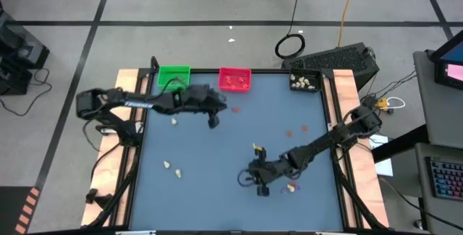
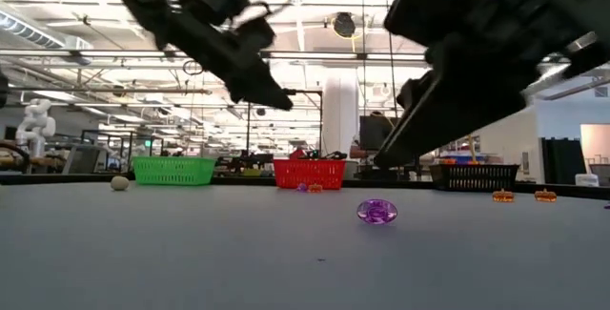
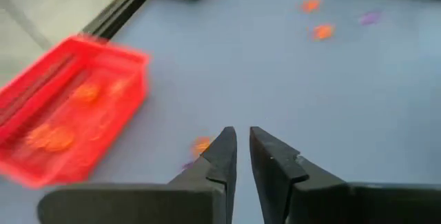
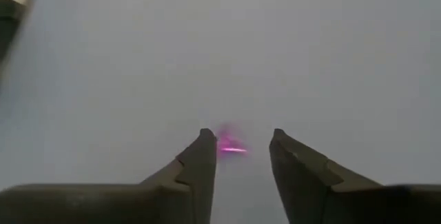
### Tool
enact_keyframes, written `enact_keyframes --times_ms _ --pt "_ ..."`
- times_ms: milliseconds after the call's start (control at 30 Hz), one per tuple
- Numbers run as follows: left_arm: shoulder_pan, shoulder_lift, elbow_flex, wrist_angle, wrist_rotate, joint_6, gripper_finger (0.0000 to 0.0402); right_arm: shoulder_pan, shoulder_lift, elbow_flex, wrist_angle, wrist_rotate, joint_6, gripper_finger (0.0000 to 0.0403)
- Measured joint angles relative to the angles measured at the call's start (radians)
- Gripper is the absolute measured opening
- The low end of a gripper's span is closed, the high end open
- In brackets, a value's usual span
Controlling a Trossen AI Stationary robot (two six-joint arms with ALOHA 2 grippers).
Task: Sort Halloween decoration
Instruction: Put the purple witch hat toy into the green bin
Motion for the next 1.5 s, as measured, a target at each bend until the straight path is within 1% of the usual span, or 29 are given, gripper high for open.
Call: enact_keyframes --times_ms 100,233,367,500,567,733,800,1000,1233,1367,1433,1500 --pt "-0.092 -0.055 -0.079 0.097 -0.017 -0.019 0.0047 0.032 0.028 0.0 0.045 0.0 0.042 0.0148" --pt "-0.205 -0.089 -0.142 0.166 -0.072 -0.019 0.0047 0.039 0.082 0.001 0.11 0.003 0.055 0.015" --pt "-0.298 -0.089 -0.168 0.161 -0.181 -0.055 0.0046 0.03 0.126 0.01 0.126 0.007 0.062 0.0134" --pt "-0.363 -0.09 -0.206 0.177 -0.302 -0.071 0.0046 0.027 0.138 0.016 0.133 0.009 0.055 0.0107" --pt "-0.379 -0.097 -0.235 0.178 -0.34 -0.082 0.0046 0.025 0.136 0.016 0.131 0.024 0.041 0.0086" --pt "-0.383 -0.132 -0.325 0.223 -0.355 -0.144 0.0047 0.01 0.134 0.016 0.128 0.024 0.035 0.0021" --pt "-0.383 -0.152 -0.371 0.27 -0.365 -0.159 0.0047 0.004 0.135 0.016 0.12 0.025 0.034 0.0006" --pt "-0.383 -0.278 -0.498 0.332 -0.376 -0.224 0.0047 -0.012 0.135 0.022 0.116 0.025 0.02 0.0004" --pt "-0.399 -0.486 -0.572 0.336 -0.378 -0.246 0.0047 -0.055 0.135 0.079 0.1 0.029 -0.061 0.0001" --pt "-0.408 -0.592 -0.586 0.276 -0.378 -0.248 0.0047 -0.09 0.135 0.137 0.039 0.028 -0.089 0.0001" --pt "-0.416 -0.632 -0.587 0.236 -0.379 -0.252 0.0047 -0.099 0.135 0.162 -0.02 0.018 -0.055 0.0003" --pt "-0.427 -0.661 -0.587 0.208 -0.379 -0.253 0.0047 -0.1 0.135 0.188 -0.095 -0.018 -0.016 0.0014"
